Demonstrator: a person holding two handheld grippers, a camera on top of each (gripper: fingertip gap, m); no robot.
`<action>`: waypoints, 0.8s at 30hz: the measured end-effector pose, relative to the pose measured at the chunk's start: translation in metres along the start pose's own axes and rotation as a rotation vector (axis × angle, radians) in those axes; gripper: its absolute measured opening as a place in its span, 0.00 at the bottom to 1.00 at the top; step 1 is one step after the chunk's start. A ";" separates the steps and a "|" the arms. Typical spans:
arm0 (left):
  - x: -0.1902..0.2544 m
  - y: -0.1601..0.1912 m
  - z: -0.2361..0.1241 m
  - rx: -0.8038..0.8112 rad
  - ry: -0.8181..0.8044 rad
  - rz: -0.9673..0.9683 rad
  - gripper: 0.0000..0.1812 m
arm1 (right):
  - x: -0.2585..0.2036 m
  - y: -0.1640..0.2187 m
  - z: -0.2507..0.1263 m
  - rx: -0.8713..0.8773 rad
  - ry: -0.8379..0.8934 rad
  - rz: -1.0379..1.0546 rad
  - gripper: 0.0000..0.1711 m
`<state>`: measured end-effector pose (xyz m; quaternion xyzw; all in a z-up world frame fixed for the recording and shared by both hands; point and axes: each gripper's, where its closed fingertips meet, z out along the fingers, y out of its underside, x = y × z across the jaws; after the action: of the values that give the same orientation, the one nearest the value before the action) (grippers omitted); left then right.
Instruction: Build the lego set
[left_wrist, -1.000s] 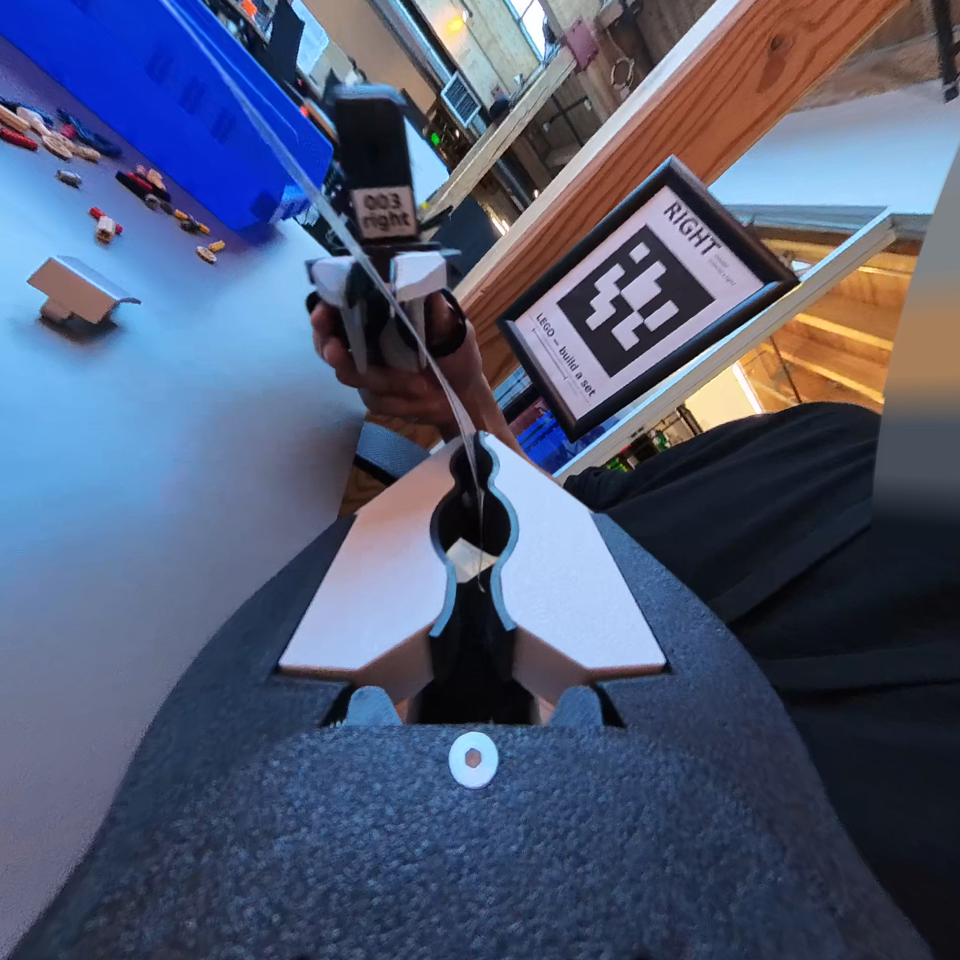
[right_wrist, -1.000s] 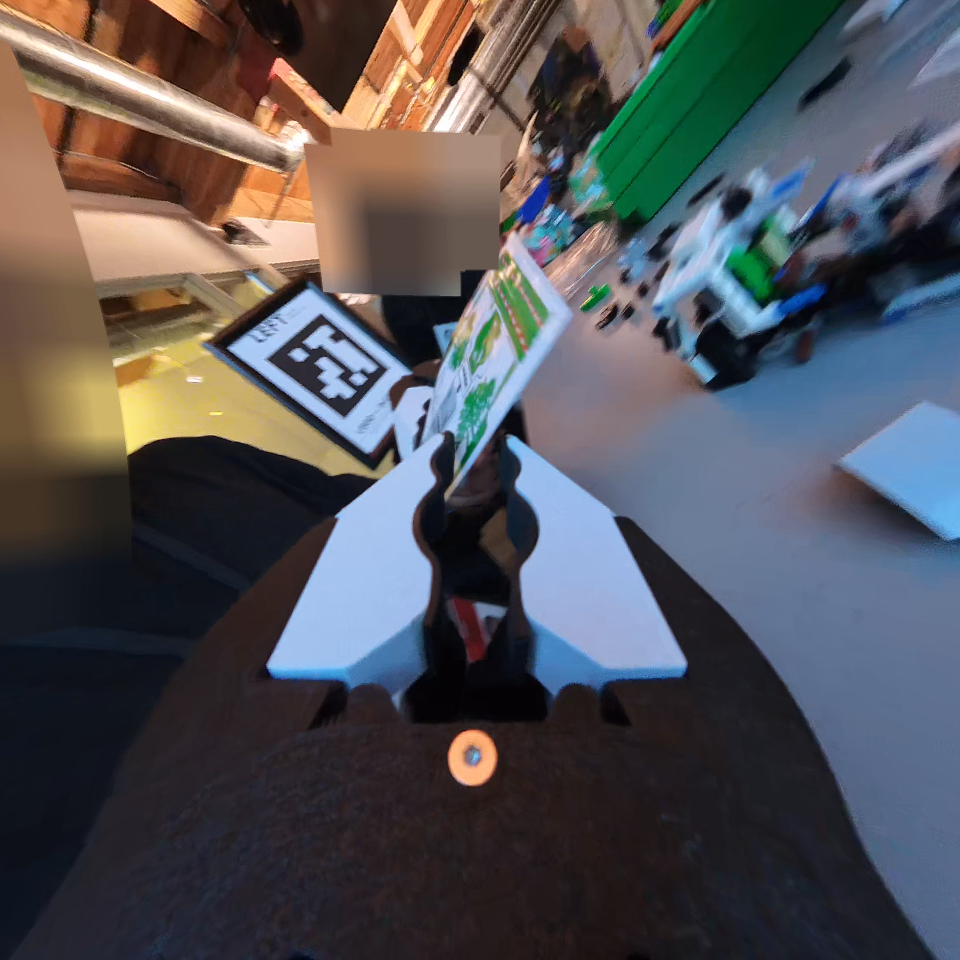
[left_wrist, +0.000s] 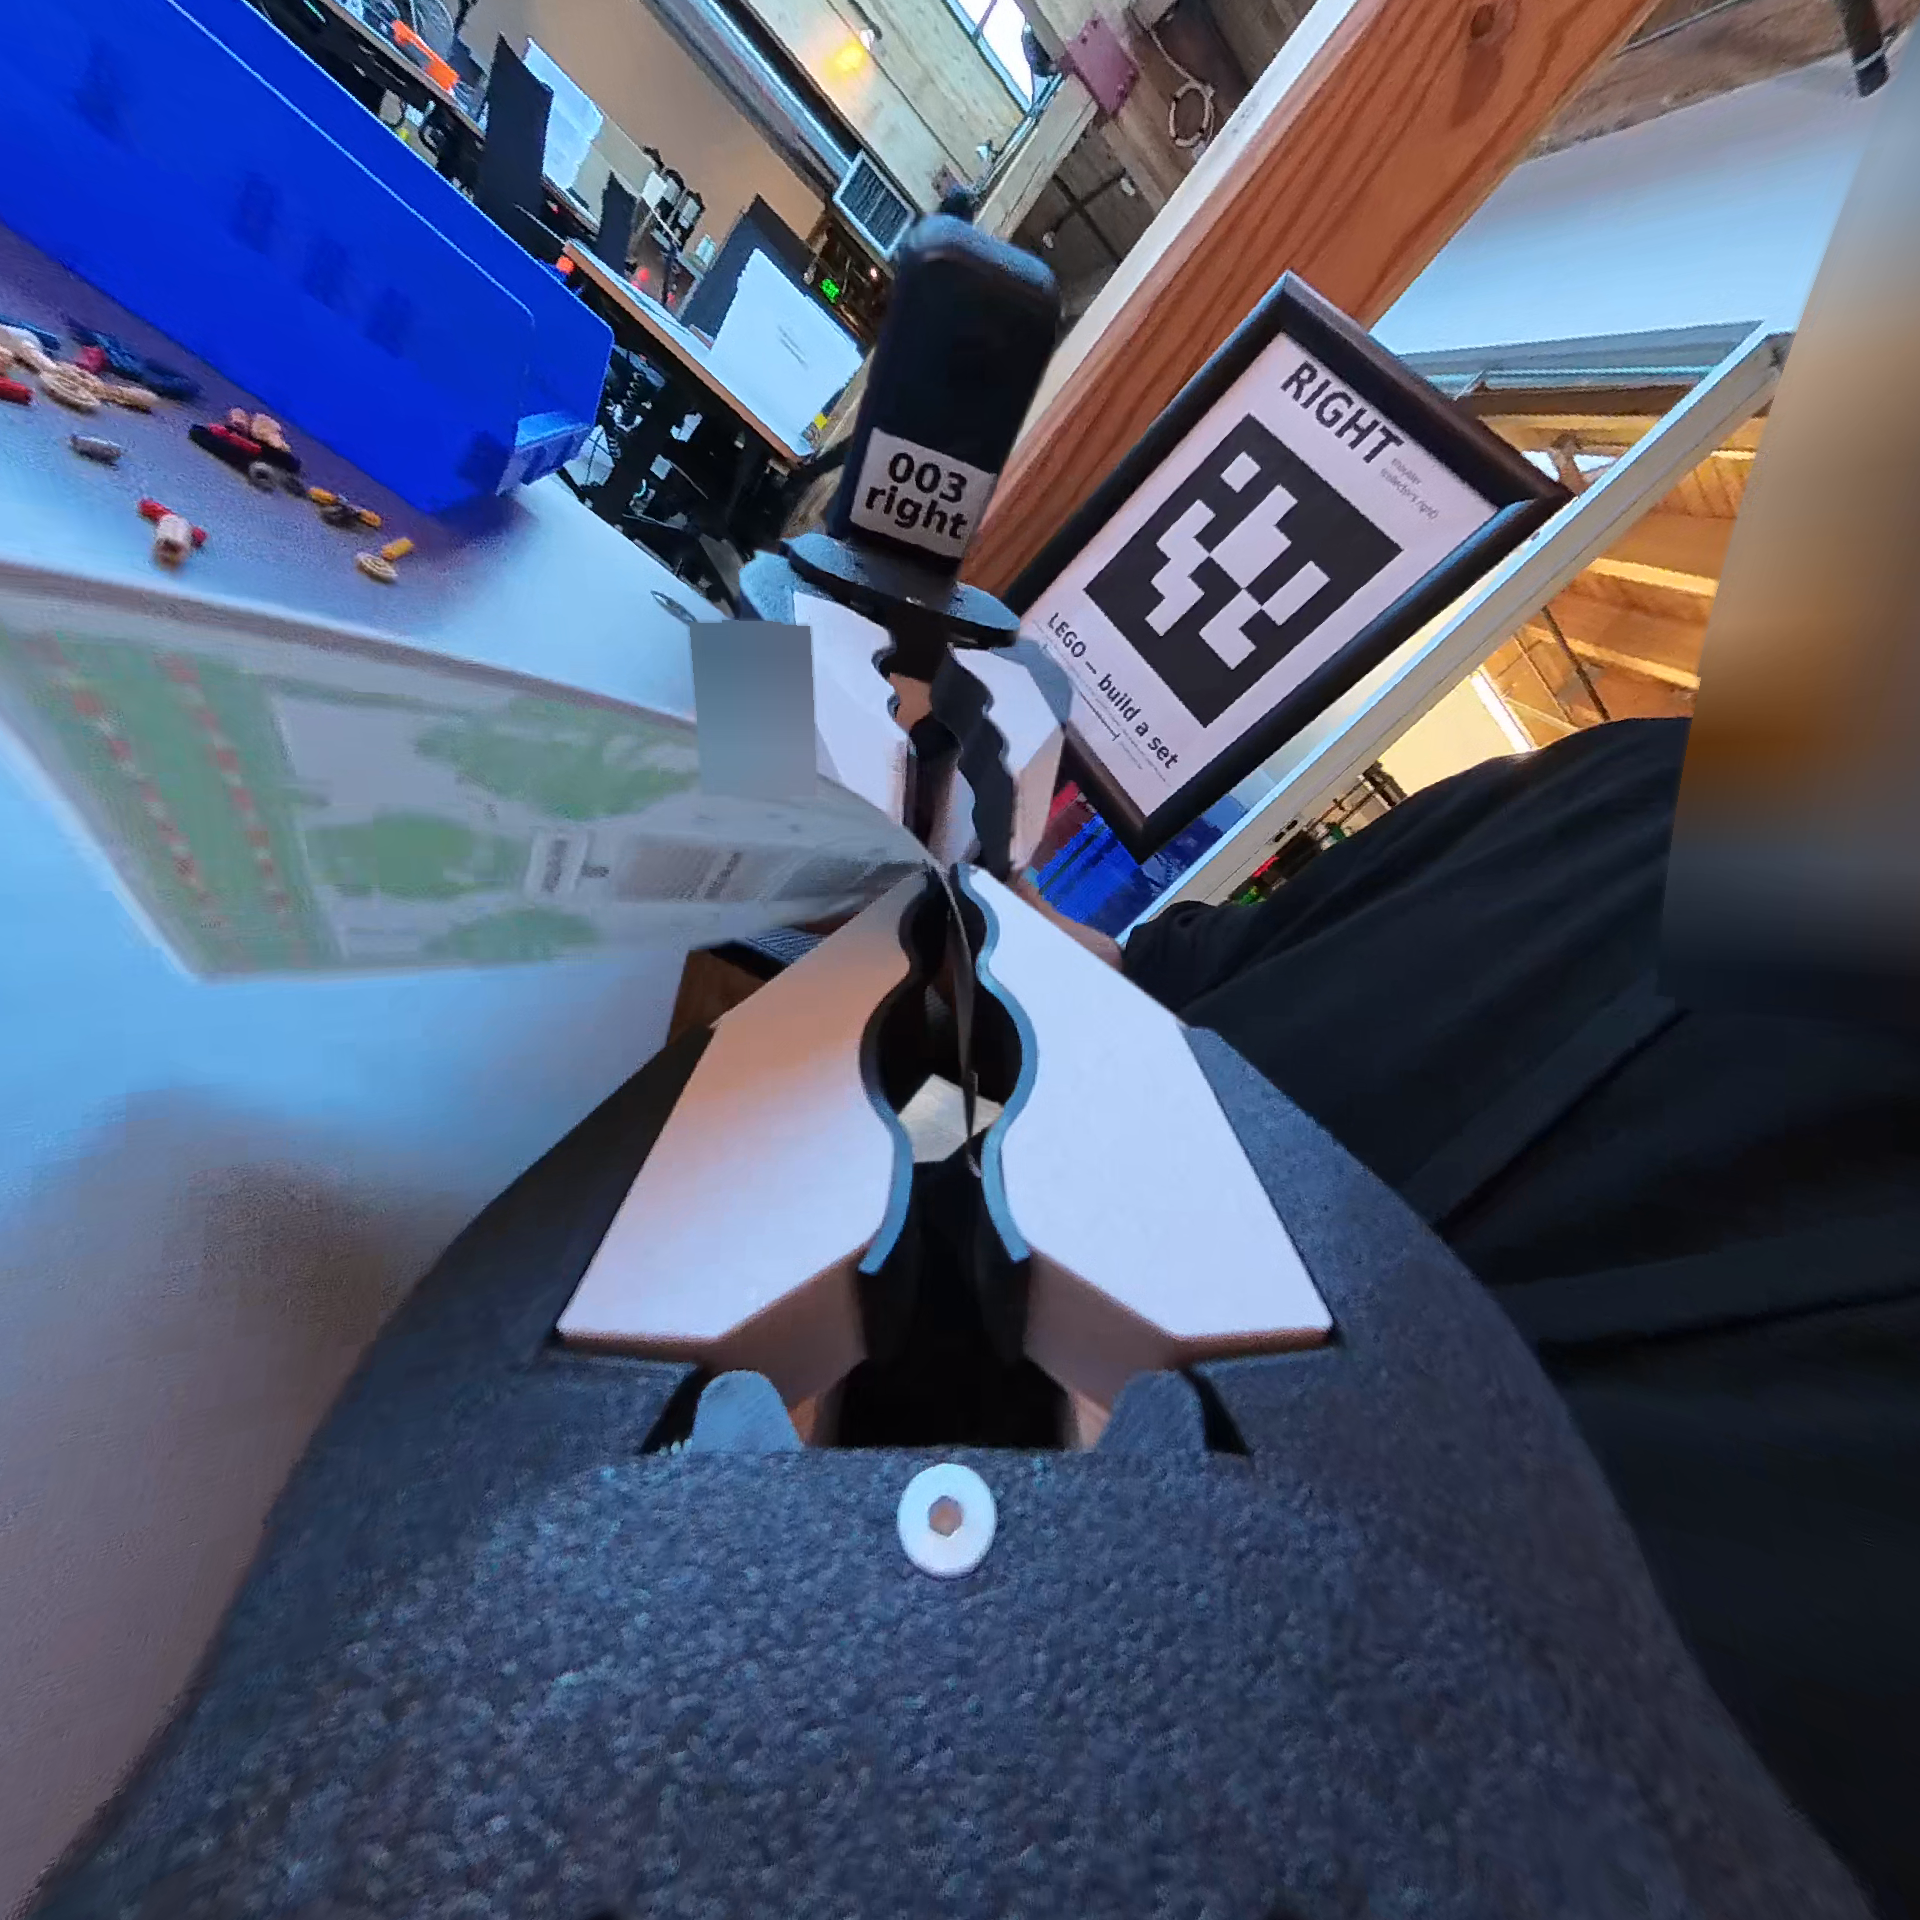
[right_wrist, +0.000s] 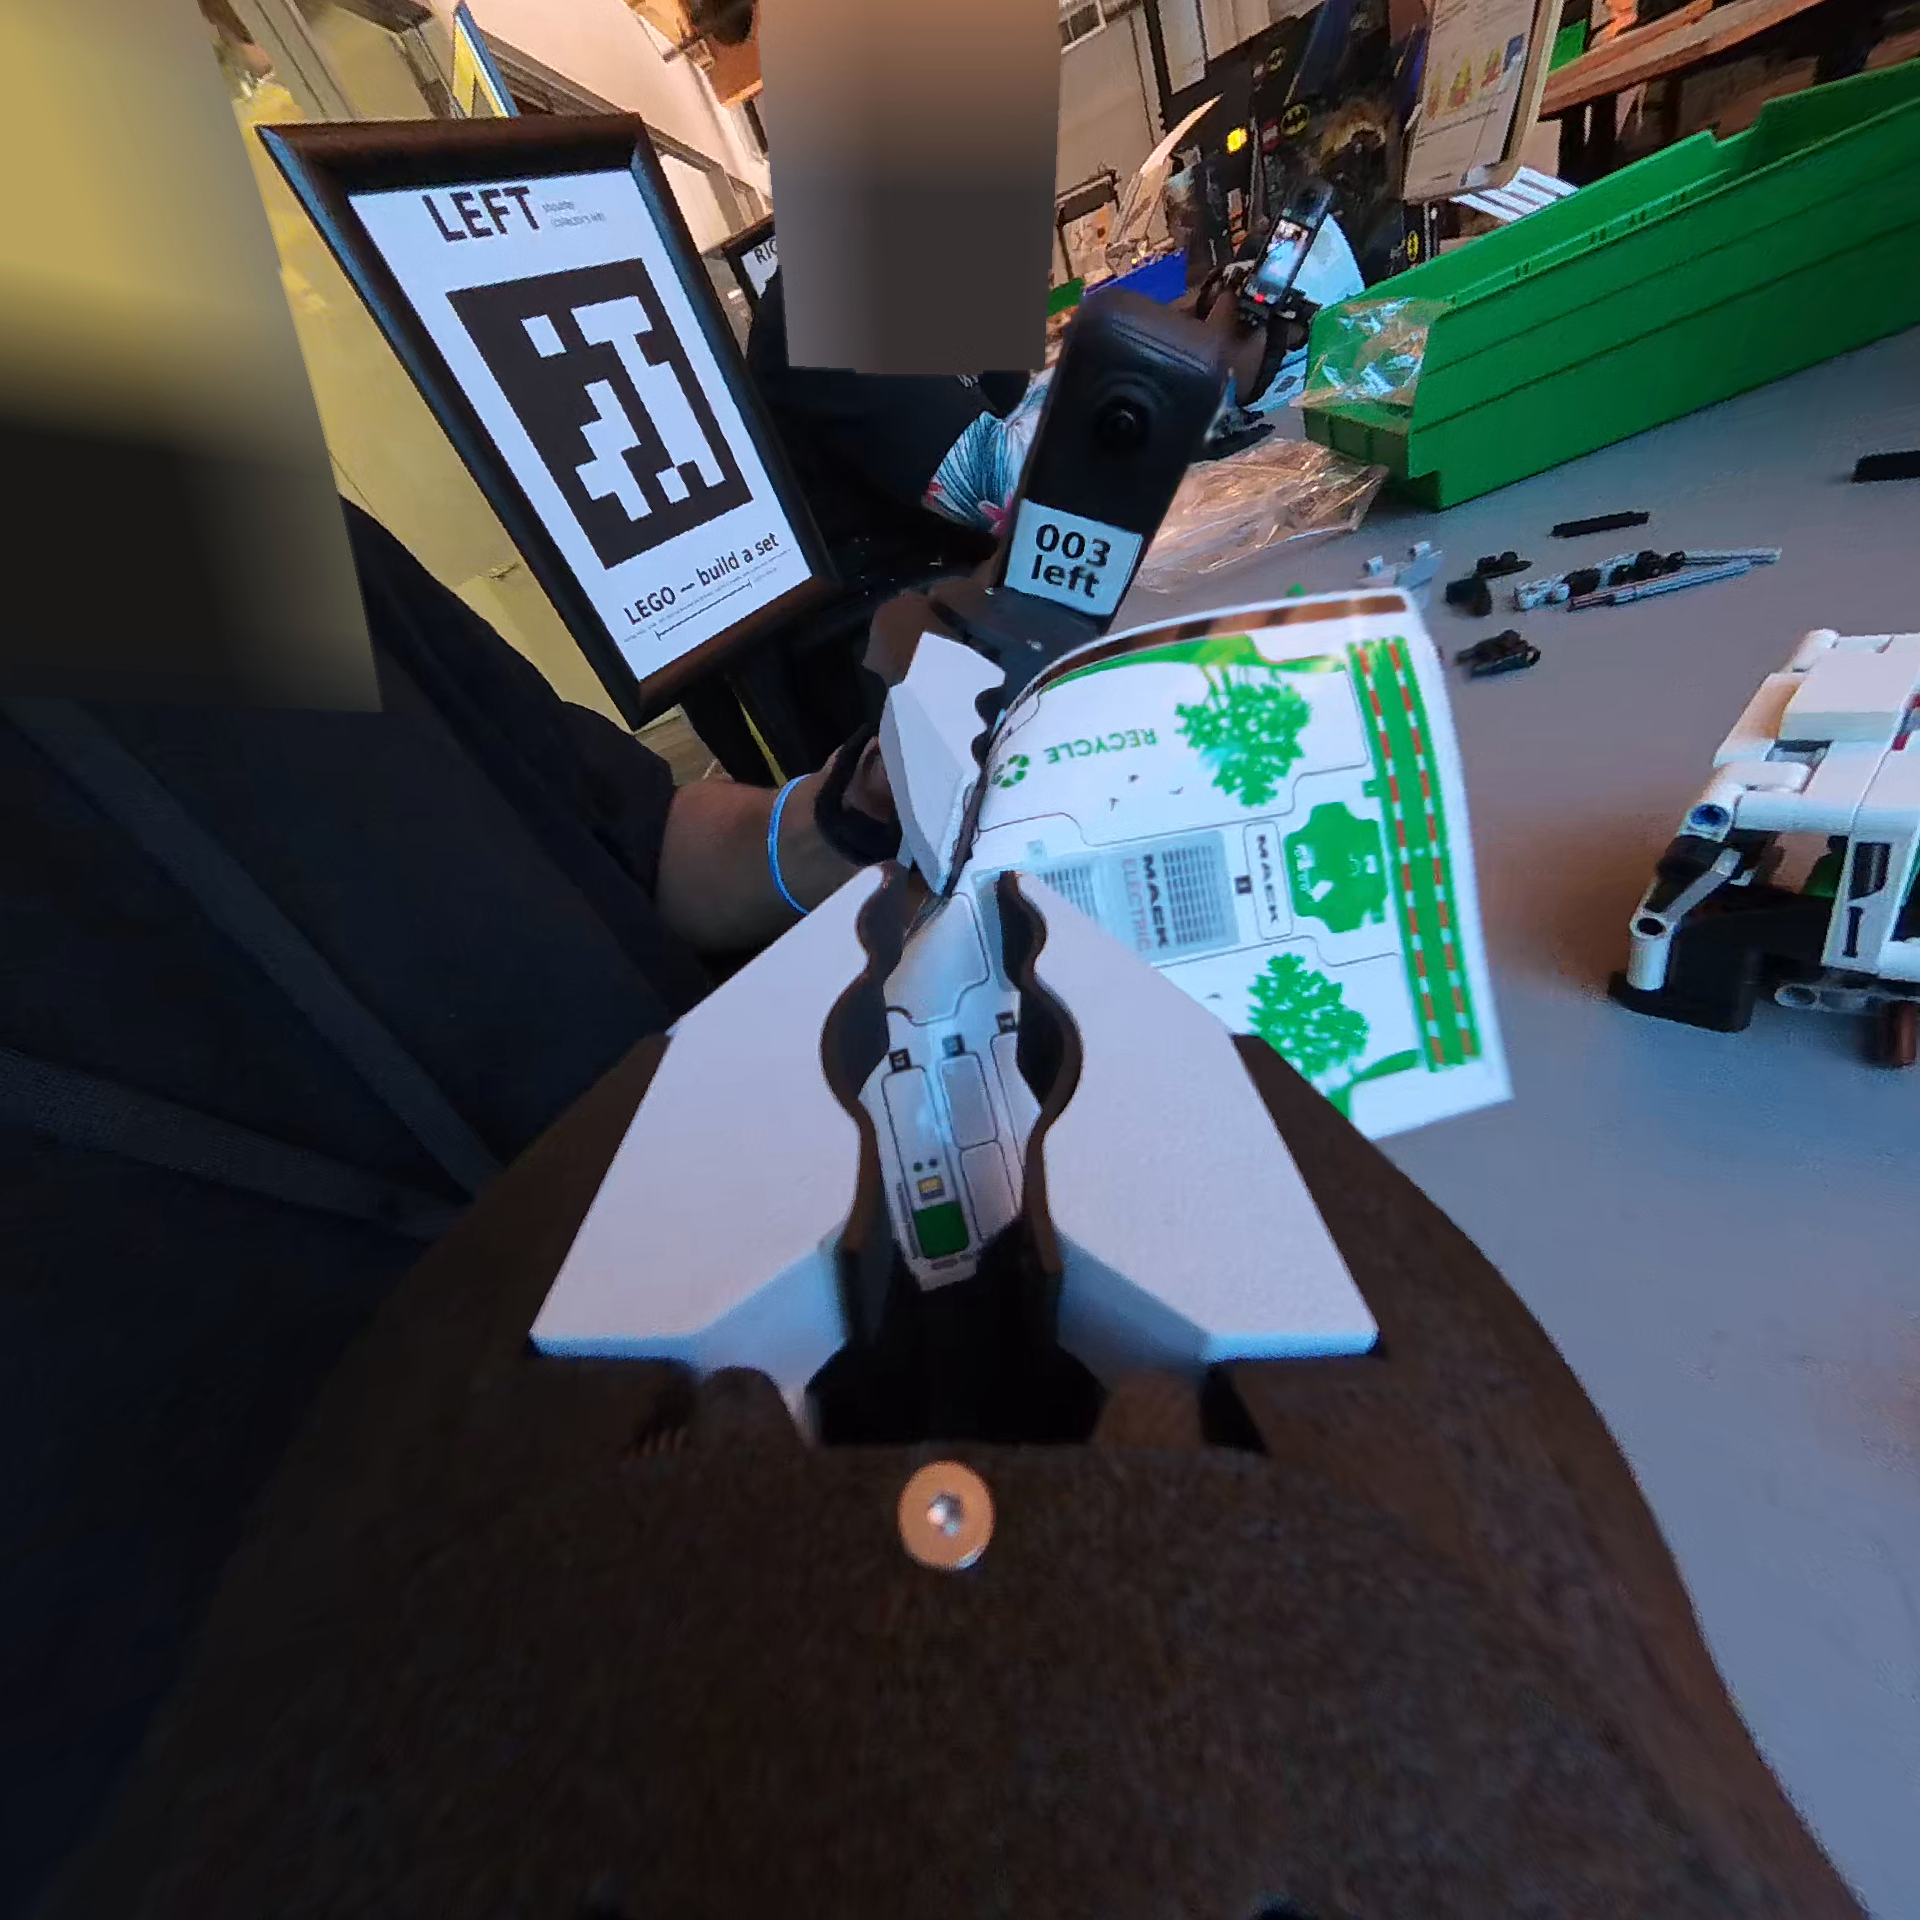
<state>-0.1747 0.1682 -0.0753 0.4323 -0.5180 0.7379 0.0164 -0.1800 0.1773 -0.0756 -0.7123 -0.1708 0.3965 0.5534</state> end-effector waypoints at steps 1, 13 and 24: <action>-0.001 0.001 0.000 -0.007 -0.008 0.013 0.00 | 0.001 0.001 0.000 -0.004 -0.003 0.012 0.10; 0.013 0.010 0.006 -0.070 -0.010 0.218 0.00 | -0.013 0.004 -0.003 0.037 -0.216 0.170 0.05; 0.014 0.014 0.007 -0.113 -0.053 0.312 0.00 | -0.012 0.004 -0.004 0.049 -0.239 0.183 0.00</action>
<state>-0.1862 0.1503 -0.0760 0.3644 -0.6197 0.6896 -0.0877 -0.1854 0.1647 -0.0744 -0.6586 -0.1603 0.5314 0.5080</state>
